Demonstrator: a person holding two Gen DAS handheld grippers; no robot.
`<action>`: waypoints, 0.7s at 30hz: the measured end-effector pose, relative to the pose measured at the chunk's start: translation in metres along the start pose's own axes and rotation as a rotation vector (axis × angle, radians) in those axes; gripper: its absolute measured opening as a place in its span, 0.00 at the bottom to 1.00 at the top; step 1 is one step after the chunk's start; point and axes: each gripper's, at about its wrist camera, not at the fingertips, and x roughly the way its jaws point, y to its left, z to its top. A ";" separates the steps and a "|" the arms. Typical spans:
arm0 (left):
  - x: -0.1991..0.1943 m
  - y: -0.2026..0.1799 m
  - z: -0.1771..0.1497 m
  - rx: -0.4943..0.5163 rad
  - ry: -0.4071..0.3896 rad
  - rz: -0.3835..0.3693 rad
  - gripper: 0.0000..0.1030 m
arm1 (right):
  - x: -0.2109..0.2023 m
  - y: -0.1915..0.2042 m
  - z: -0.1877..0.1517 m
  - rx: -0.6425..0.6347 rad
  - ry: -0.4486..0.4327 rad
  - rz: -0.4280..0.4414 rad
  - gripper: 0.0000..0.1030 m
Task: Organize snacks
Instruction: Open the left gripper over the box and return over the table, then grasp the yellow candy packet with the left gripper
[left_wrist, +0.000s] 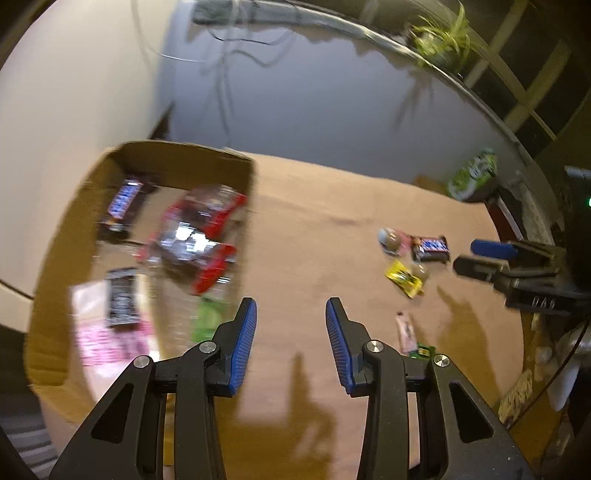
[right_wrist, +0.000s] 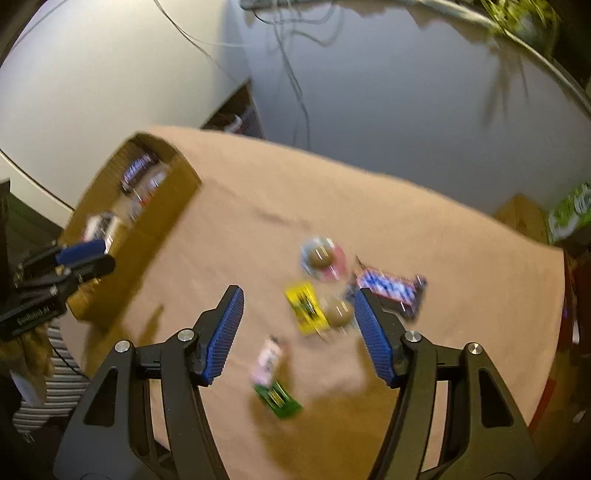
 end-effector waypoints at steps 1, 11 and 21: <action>0.004 -0.007 0.000 0.014 0.011 -0.014 0.36 | 0.002 -0.004 -0.010 -0.001 0.013 0.002 0.63; 0.045 -0.054 0.003 0.112 0.105 -0.094 0.36 | 0.025 0.000 -0.071 -0.094 0.099 0.069 0.57; 0.068 -0.062 0.005 0.123 0.176 -0.122 0.31 | 0.053 0.017 -0.084 -0.221 0.159 0.096 0.42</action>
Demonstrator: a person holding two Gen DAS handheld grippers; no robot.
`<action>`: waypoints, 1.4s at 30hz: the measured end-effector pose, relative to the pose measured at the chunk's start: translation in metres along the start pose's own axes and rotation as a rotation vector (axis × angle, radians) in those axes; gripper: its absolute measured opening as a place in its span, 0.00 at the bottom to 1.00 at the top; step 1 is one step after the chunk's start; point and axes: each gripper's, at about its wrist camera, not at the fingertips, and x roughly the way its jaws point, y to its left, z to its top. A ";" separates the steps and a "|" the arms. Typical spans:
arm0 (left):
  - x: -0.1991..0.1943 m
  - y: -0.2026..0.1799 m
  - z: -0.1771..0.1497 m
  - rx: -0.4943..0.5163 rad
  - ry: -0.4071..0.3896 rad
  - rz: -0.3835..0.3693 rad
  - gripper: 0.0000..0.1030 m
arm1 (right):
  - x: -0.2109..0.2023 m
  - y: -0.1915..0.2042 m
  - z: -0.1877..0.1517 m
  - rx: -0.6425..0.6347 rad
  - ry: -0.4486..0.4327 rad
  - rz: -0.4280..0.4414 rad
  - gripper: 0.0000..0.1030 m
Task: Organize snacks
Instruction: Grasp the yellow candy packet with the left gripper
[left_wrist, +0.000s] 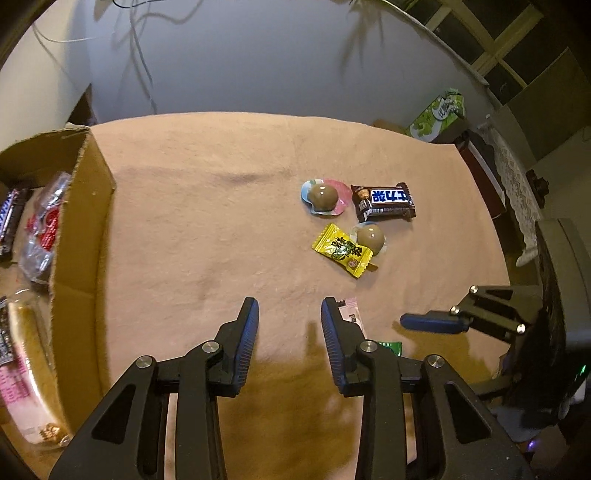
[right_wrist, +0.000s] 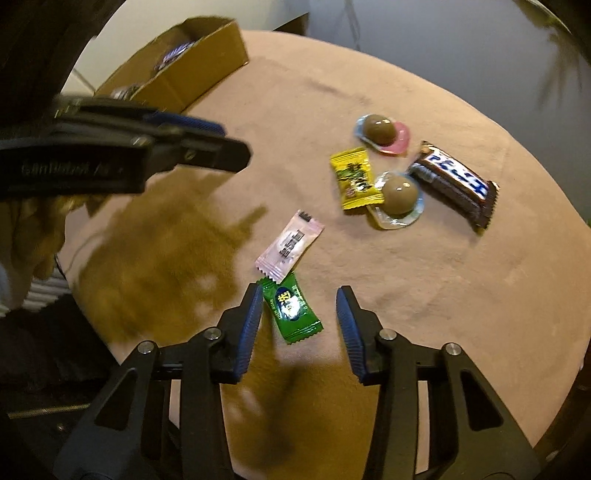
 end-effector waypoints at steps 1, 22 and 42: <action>0.002 0.000 0.002 0.000 0.004 -0.004 0.31 | 0.001 0.000 0.000 -0.005 0.004 0.001 0.42; 0.042 -0.019 0.030 -0.088 0.097 -0.107 0.42 | 0.009 -0.007 -0.033 0.070 -0.022 -0.042 0.26; 0.053 -0.042 0.028 0.070 0.068 0.069 0.23 | 0.006 -0.031 -0.034 0.144 -0.029 -0.057 0.26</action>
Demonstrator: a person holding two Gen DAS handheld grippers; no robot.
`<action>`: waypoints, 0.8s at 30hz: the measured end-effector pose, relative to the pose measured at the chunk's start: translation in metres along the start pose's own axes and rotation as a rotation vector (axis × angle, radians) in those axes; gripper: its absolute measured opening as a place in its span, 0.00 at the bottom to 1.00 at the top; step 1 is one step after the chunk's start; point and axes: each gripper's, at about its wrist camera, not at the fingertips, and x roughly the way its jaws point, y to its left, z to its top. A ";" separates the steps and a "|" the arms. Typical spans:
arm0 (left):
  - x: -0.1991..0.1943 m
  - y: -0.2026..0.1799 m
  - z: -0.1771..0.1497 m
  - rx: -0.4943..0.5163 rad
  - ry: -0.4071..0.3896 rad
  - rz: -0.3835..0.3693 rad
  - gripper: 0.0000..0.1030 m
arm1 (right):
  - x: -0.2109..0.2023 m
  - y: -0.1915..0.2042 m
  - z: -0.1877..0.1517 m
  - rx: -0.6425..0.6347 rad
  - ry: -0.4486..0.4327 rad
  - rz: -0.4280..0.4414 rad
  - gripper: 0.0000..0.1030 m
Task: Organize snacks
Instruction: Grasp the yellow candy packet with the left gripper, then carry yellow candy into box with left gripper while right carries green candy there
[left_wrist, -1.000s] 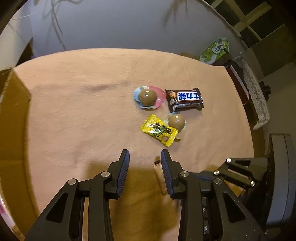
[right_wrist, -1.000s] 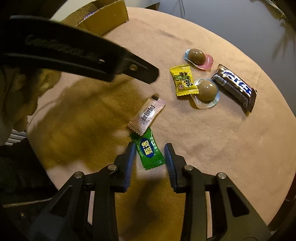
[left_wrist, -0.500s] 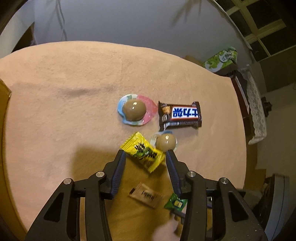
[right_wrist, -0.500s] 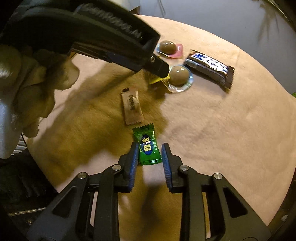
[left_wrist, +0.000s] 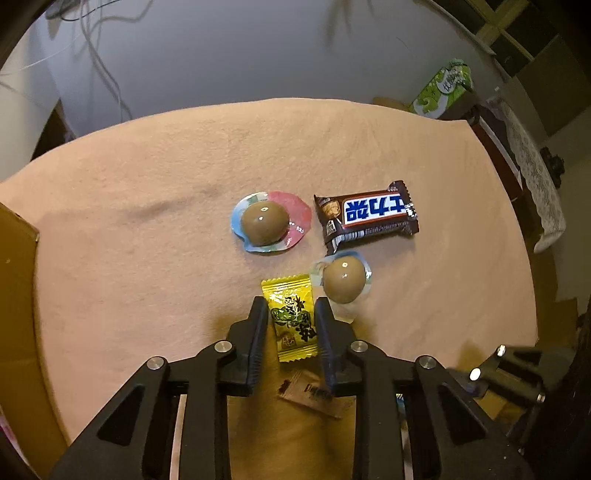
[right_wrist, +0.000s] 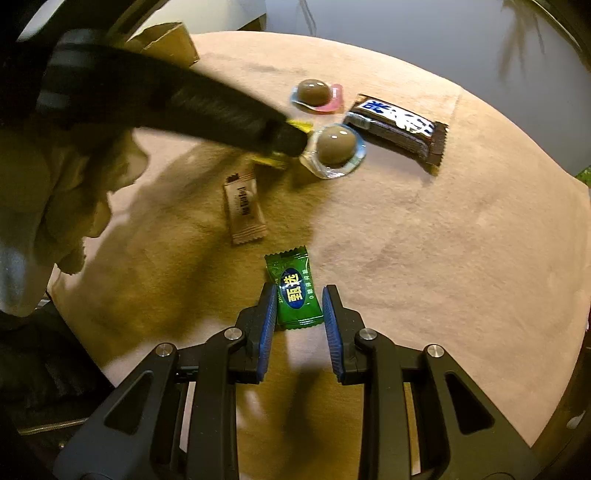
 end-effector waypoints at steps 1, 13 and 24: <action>0.000 0.001 0.000 0.007 -0.002 0.003 0.22 | 0.001 0.001 0.001 0.006 0.001 -0.002 0.26; -0.001 -0.010 -0.005 0.113 -0.024 0.075 0.16 | 0.006 0.008 0.003 0.025 -0.002 0.000 0.25; -0.025 0.008 -0.017 0.049 -0.060 0.045 0.16 | -0.015 -0.001 0.007 0.101 -0.061 0.029 0.25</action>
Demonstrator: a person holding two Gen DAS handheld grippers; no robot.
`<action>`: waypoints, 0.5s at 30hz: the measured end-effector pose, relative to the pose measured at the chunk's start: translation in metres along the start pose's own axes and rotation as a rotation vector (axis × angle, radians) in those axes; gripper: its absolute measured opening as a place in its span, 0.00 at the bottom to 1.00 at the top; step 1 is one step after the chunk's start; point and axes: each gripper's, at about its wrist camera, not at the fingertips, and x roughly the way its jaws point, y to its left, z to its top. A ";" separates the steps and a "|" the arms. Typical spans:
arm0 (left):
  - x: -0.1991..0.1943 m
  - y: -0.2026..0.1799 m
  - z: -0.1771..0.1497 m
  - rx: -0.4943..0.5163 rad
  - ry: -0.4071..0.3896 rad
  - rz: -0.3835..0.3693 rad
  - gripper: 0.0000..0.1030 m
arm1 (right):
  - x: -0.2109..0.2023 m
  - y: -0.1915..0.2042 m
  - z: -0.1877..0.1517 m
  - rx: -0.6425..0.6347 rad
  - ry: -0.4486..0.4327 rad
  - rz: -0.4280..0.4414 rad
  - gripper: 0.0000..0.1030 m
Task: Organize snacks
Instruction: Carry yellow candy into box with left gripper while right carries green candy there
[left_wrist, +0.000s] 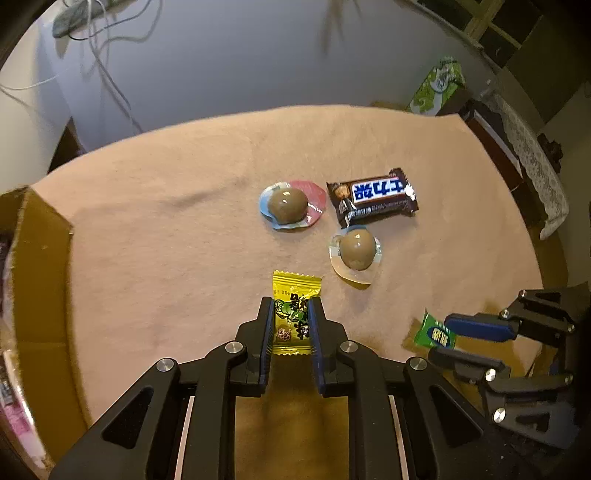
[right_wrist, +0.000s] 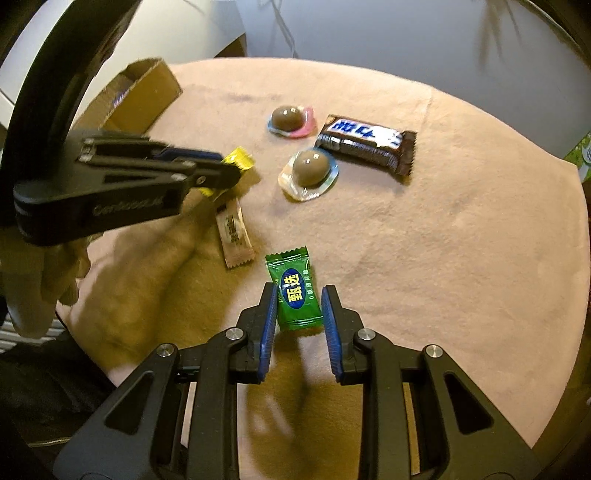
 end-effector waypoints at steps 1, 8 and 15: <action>-0.004 0.002 -0.001 -0.005 -0.008 0.000 0.16 | -0.005 -0.002 0.001 0.003 -0.005 0.001 0.25; -0.028 0.018 -0.001 -0.057 -0.059 0.009 0.16 | -0.022 0.009 0.016 -0.020 -0.042 0.001 0.25; -0.053 0.038 -0.010 -0.118 -0.106 0.035 0.16 | -0.034 0.030 0.038 -0.079 -0.074 0.022 0.25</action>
